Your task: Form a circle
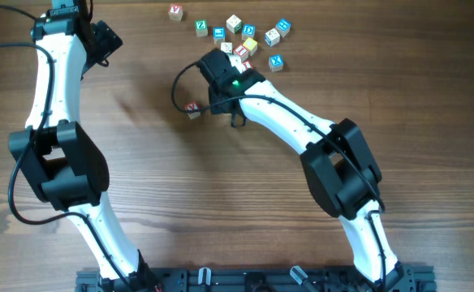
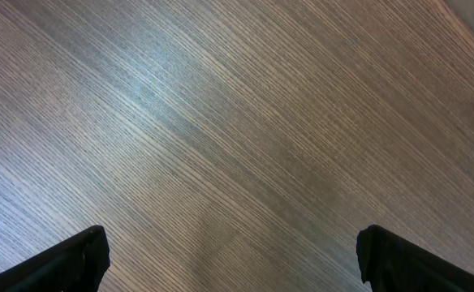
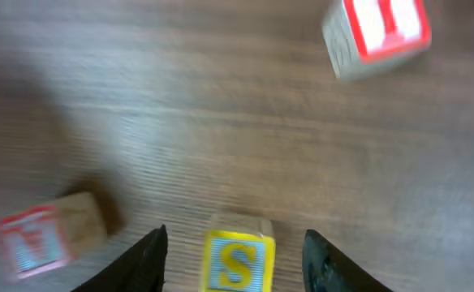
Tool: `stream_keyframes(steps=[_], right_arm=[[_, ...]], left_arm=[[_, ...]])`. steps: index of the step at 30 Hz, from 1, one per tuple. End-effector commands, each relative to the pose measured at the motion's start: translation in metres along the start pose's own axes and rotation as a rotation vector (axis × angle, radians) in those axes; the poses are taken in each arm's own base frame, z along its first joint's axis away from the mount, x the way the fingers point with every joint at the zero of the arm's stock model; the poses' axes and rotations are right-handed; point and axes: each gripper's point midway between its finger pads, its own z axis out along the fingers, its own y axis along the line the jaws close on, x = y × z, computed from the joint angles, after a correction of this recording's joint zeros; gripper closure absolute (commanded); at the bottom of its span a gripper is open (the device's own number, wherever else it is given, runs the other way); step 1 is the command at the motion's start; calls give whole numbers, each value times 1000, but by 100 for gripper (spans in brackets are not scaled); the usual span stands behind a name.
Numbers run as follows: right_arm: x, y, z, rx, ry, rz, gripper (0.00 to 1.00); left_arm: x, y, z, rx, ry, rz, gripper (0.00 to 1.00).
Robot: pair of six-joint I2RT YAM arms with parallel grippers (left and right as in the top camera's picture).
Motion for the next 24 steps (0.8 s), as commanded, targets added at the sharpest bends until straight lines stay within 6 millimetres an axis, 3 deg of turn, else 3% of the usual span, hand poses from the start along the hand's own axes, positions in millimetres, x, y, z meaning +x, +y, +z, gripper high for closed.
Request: stream_keyframes(steps=[1,4,10,17,24], right_arm=[[-28,30,-47,-151,-79,-152,46],[-16,58,-48,-271,-48,-230,44],[-1,89,-28,-298,-74,-356,35],[16,93,17,-269,-56,-423,28],[14,94,31,-255,-90,-466,28]], left_arm=[[-5,1,-4,-4,-17,2,0],[-5,1,-4,-4,-17,2,0],[-5,1,-4,-4,-17,2,0],[-5,1,-4,-4,-17,2,0],[-5,1,-4,-4,-17,2,0]])
